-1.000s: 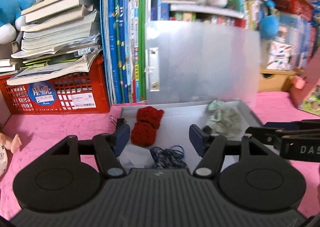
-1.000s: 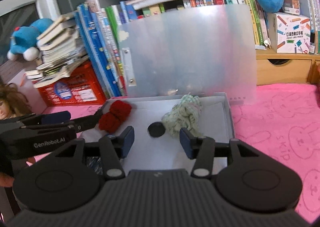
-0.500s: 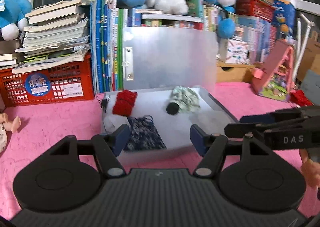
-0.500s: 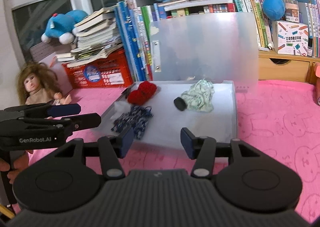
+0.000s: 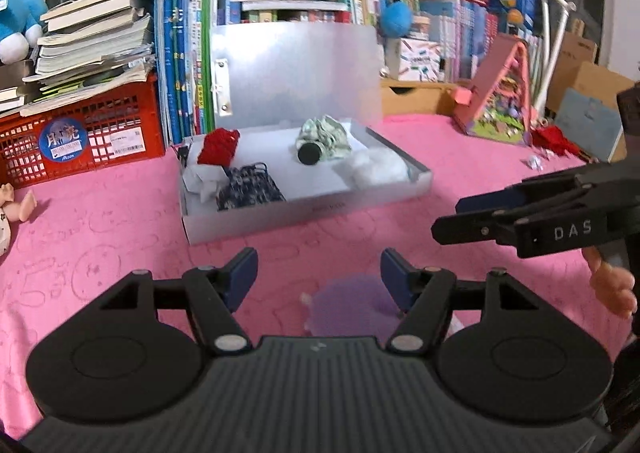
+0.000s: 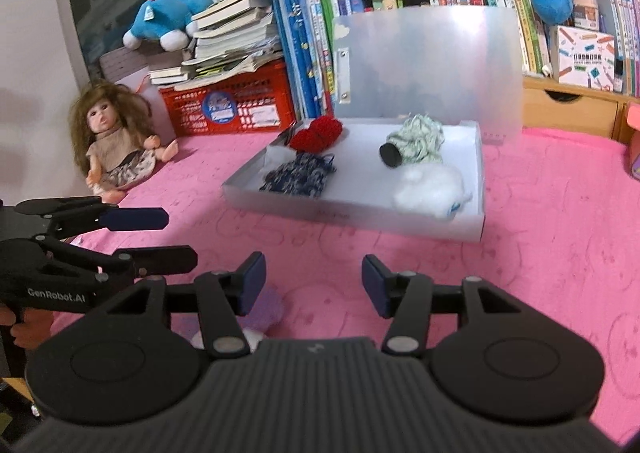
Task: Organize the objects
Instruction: 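Move both tools back to the lavender plush and white tissue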
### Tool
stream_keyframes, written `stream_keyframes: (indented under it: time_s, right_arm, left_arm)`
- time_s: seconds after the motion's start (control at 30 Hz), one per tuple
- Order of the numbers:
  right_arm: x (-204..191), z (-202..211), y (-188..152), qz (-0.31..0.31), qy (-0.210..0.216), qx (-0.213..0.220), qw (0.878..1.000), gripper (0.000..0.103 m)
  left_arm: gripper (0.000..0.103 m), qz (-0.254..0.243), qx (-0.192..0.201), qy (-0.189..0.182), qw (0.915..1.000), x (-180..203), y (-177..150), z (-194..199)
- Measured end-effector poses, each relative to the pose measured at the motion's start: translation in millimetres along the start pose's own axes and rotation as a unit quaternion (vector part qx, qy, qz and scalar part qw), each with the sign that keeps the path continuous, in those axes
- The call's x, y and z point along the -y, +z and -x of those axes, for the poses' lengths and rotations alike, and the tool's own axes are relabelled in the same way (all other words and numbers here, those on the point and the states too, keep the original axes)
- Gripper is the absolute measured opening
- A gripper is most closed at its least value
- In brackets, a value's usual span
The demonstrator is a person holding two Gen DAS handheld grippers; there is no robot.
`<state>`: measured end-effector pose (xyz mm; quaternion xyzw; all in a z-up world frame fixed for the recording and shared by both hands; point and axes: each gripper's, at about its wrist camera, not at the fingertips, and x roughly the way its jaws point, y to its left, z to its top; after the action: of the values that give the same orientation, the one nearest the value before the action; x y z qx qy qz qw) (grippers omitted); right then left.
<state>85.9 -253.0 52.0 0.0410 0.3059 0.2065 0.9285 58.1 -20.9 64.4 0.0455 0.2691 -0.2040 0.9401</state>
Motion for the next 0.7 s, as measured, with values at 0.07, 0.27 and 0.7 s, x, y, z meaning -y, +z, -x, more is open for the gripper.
stream_keyframes:
  time_s: [0.07, 0.27, 0.7]
  right_arm:
    - [-3.4, 1.1, -5.5, 0.005, 0.003, -0.004, 1.0, 0.068]
    - [-11.0, 0.7, -21.9, 0.018, 0.007, -0.019, 1.0, 0.068]
    - [-22.4, -7.1, -40.4, 0.04, 0.038, -0.042, 0.998, 0.068]
  left_arm:
    - [0.073, -0.006, -0.001, -0.006, 1.0, 2.8, -6.5, 2.9]
    - [0.073, -0.018, -0.015, -0.01, 0.9997, 8.6, -22.7, 1.6]
    - [0.073, 0.006, -0.031, -0.013, 0.9994, 1.3, -28.1, -6.5]
